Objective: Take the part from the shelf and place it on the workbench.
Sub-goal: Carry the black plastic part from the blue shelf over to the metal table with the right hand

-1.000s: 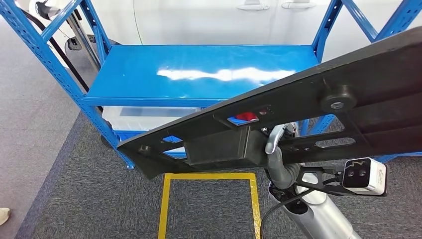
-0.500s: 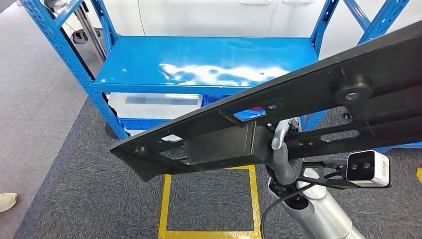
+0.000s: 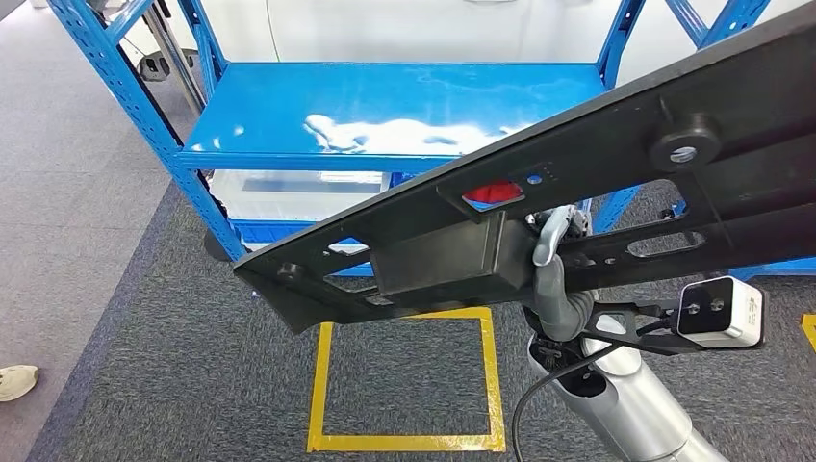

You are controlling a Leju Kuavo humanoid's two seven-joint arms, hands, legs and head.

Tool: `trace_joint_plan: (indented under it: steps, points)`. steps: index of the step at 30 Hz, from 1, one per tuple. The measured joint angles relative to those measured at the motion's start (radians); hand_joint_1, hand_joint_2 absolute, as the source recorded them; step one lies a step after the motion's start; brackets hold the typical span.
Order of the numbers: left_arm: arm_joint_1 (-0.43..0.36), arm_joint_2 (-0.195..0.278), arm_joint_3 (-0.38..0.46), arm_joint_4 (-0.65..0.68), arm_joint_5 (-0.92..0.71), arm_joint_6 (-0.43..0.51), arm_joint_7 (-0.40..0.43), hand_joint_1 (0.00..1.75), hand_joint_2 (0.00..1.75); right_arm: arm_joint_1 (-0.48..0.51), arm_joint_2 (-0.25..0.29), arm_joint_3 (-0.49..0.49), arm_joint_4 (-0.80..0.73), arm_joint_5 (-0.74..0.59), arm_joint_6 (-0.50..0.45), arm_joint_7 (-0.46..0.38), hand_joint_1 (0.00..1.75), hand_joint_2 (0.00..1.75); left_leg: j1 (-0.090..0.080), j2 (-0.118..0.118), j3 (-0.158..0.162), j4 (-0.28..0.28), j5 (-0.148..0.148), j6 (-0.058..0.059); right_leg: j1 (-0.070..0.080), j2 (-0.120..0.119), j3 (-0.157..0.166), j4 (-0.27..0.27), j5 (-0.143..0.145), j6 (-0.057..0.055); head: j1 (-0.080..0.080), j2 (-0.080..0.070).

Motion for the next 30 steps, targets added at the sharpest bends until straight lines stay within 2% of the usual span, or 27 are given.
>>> trace_joint_plan:
  steps: [2, 3, 6, 7, 8, 9, 10, 11, 12, 13, 14, 16, 17, 18, 19, 21, 22, 23, 24, 25, 27, 28, 29, 30]
  points:
    - [0.0, 0.0, 0.0, 0.0, 0.001, 0.01, -0.008, 0.0, 1.75, 0.0, -0.006, 0.0, 0.001, 0.007, 0.001, -0.016, 1.75, 1.75, 0.003, -0.001, -0.007, 0.016, -0.013, -0.009, -0.003, 0.0, 0.0, -0.006, 0.005, -0.01, 0.0, 0.0]
    - [0.0, -0.001, 0.0, 0.0, 0.003, 0.015, -0.014, 0.0, 1.75, 0.001, -0.009, 0.0, 0.002, 0.009, 0.007, -0.023, 1.75, 1.75, 0.004, -0.001, -0.022, 0.047, -0.034, -0.013, -0.004, -0.001, 0.0, -0.009, 0.008, -0.015, 0.0, 0.0]
    - [0.001, -0.001, 0.002, 0.0, 0.015, 0.029, -0.026, 0.0, 1.75, 0.008, -0.019, 0.0, 0.013, 0.011, 0.036, -0.031, 1.75, 1.75, 0.009, -0.001, -0.107, 0.232, -0.124, -0.025, -0.003, 0.003, -0.006, -0.009, 0.012, -0.022, 0.0, 0.0]
    - [0.002, -0.001, 0.003, 0.0, 0.017, 0.032, -0.028, 0.0, 1.75, 0.011, -0.022, 0.001, 0.019, 0.012, 0.044, -0.031, 1.75, 1.75, 0.01, -0.002, -0.128, 0.276, -0.135, -0.027, -0.002, 0.006, -0.008, -0.008, 0.012, -0.022, 0.0, 0.0]
    - [0.003, -0.001, 0.004, 0.0, 0.019, 0.036, -0.029, 0.0, 1.75, 0.013, -0.025, 0.001, 0.025, 0.012, 0.049, -0.031, 1.75, 1.75, 0.011, -0.002, -0.131, 0.286, -0.127, -0.027, -0.002, 0.012, -0.009, -0.007, 0.013, -0.022, 0.0, 0.0]
    - [0.004, -0.001, 0.004, 0.0, 0.018, 0.039, -0.029, 0.0, 1.75, 0.012, -0.027, 0.002, 0.03, 0.014, 0.053, -0.032, 1.75, 1.75, 0.011, -0.004, -0.116, 0.255, -0.101, -0.025, -0.002, 0.018, -0.009, -0.006, 0.014, -0.021, 0.0, 0.0]
    - [0.005, -0.001, 0.005, 0.0, 0.016, 0.042, -0.027, 0.0, 1.75, 0.01, -0.028, 0.002, 0.034, 0.017, 0.054, -0.032, 1.75, 1.75, 0.012, -0.01, -0.085, 0.192, -0.064, -0.021, -0.002, 0.025, -0.009, -0.006, 0.015, -0.019, 0.0, 0.0]
    - [0.006, -0.001, 0.006, 0.0, 0.015, 0.043, -0.026, 0.0, 1.75, 0.006, -0.029, 0.003, 0.038, 0.024, 0.052, -0.032, 1.75, 1.75, 0.012, -0.028, -0.049, 0.119, -0.034, -0.014, -0.002, 0.032, -0.009, -0.006, 0.016, -0.017, 0.0, 0.0]
    - [0.006, 0.0, 0.006, 0.0, 0.013, 0.042, -0.024, 0.0, 1.75, 0.001, -0.029, 0.004, 0.04, 0.034, 0.047, -0.031, 1.75, 1.75, 0.011, -0.044, -0.02, 0.057, -0.014, -0.009, -0.002, 0.04, -0.011, -0.005, 0.018, -0.013, 0.0, 0.0]
    - [0.007, 0.001, 0.007, 0.0, 0.011, 0.04, -0.023, 0.0, 1.75, -0.004, -0.029, 0.007, 0.041, 0.045, 0.039, -0.031, 1.75, 1.75, 0.01, -0.057, -0.003, 0.018, -0.005, -0.004, -0.002, 0.048, -0.014, -0.005, 0.022, -0.008, 0.0, 0.0]
    - [0.007, 0.002, 0.007, 0.0, 0.01, 0.037, -0.022, 0.0, 1.75, -0.007, -0.029, 0.009, 0.041, 0.056, 0.03, -0.031, 1.75, 1.75, 0.009, -0.064, 0.004, 0.001, -0.006, -0.001, -0.004, 0.055, -0.017, -0.007, 0.026, -0.001, 0.0, 0.0]
    - [0.006, 0.003, 0.007, 0.0, 0.006, 0.032, -0.02, 0.0, 1.75, -0.01, -0.029, 0.014, 0.041, 0.075, 0.011, -0.03, 1.75, 1.75, 0.009, -0.05, 0.006, -0.009, 0.0, 0.006, -0.007, 0.067, -0.022, -0.01, 0.032, 0.013, 0.0, 0.0]
    - [0.005, 0.003, 0.007, 0.0, 0.003, 0.03, -0.019, 0.0, 1.75, -0.011, -0.029, 0.015, 0.041, 0.084, 0.003, -0.03, 1.75, 1.75, 0.011, -0.041, 0.008, -0.016, 0.006, 0.012, -0.005, 0.061, -0.027, -0.004, 0.027, 0.017, 0.0, 0.0]
    - [0.004, 0.003, 0.007, 0.0, 0.0, 0.027, -0.017, 0.0, 1.75, -0.013, -0.029, 0.015, 0.041, 0.091, -0.004, -0.03, 1.75, 1.75, 0.013, -0.031, 0.01, -0.023, 0.011, 0.018, -0.004, 0.049, -0.038, 0.019, 0.01, 0.02, 0.0, 0.0]
    - [0.004, 0.003, 0.007, 0.0, -0.003, 0.024, -0.014, 0.0, 1.75, -0.014, -0.029, 0.017, 0.04, 0.097, -0.01, -0.03, 1.75, 1.75, 0.015, -0.021, 0.01, -0.029, 0.016, 0.023, -0.002, 0.033, -0.059, 0.064, -0.018, 0.022, 0.0, 0.0]
    - [0.005, 0.003, 0.005, 0.0, -0.014, 0.019, -0.005, 0.0, 1.75, -0.005, -0.029, 0.02, 0.033, 0.107, -0.02, -0.031, 1.75, 1.75, 0.012, -0.003, 0.007, -0.029, 0.017, 0.028, -0.002, 0.013, -0.119, 0.194, -0.085, 0.024, 0.0, 0.0]
    - [0.005, 0.002, 0.003, 0.0, -0.019, 0.018, 0.002, 0.0, 1.75, 0.004, -0.029, 0.022, 0.026, 0.113, -0.024, -0.031, 1.75, 1.75, 0.011, 0.006, 0.006, -0.028, 0.016, 0.028, -0.003, 0.01, -0.142, 0.246, -0.103, 0.026, 0.0, 0.0]
    - [0.006, 0.002, 0.001, 0.0, -0.024, 0.018, 0.009, 0.0, 1.75, 0.015, -0.031, 0.024, 0.019, 0.118, -0.027, -0.031, 1.75, 1.75, 0.011, 0.016, 0.005, -0.027, 0.015, 0.028, -0.003, 0.008, -0.148, 0.265, -0.102, 0.028, 0.0, 0.0]
    - [0.006, 0.001, -0.001, 0.0, -0.027, 0.018, 0.016, 0.0, 1.75, 0.025, -0.032, 0.026, 0.011, 0.122, -0.029, -0.031, 1.75, 1.75, 0.01, 0.025, 0.005, -0.024, 0.014, 0.027, -0.003, 0.004, -0.134, 0.243, -0.083, 0.028, 0.0, 0.0]
    - [0.006, -0.001, -0.003, 0.0, -0.03, 0.019, 0.02, 0.0, 1.75, 0.033, -0.034, 0.028, 0.003, 0.125, -0.031, -0.031, 1.75, 1.75, 0.01, 0.034, 0.005, -0.02, 0.011, 0.025, -0.003, -0.006, -0.102, 0.185, -0.052, 0.028, 0.0, 0.0]
    - [0.006, -0.004, -0.005, 0.0, -0.032, 0.021, 0.025, 0.0, 1.75, 0.04, -0.038, 0.029, -0.013, 0.128, -0.033, -0.031, 1.75, 1.75, 0.007, 0.051, 0.004, -0.008, 0.002, 0.016, 0.001, -0.043, -0.032, 0.052, -0.005, 0.02, 0.0, 0.0]
    - [0.005, -0.004, -0.006, 0.0, -0.033, 0.021, 0.025, 0.0, 1.75, 0.043, -0.039, 0.03, -0.019, 0.129, -0.034, -0.031, 1.75, 1.75, 0.004, 0.059, 0.003, -0.003, -0.002, 0.011, 0.003, -0.054, -0.013, 0.014, 0.004, 0.014, 0.0, 0.0]
    - [0.005, -0.004, -0.007, 0.0, -0.033, 0.021, 0.025, 0.0, 1.75, 0.045, -0.039, 0.03, -0.025, 0.129, -0.035, -0.031, 1.75, 1.75, 0.001, 0.066, 0.004, -0.001, -0.005, 0.006, 0.006, -0.056, -0.008, 0.0, 0.004, 0.007, 0.0, 0.0]
    - [0.004, -0.004, -0.007, 0.0, -0.034, 0.022, 0.026, 0.0, 1.75, 0.048, -0.04, 0.03, -0.028, 0.129, -0.036, -0.031, 1.75, 1.75, 0.0, 0.074, 0.005, 0.0, -0.006, 0.001, 0.008, -0.045, -0.01, 0.0, 0.006, 0.0, 0.0, 0.0]
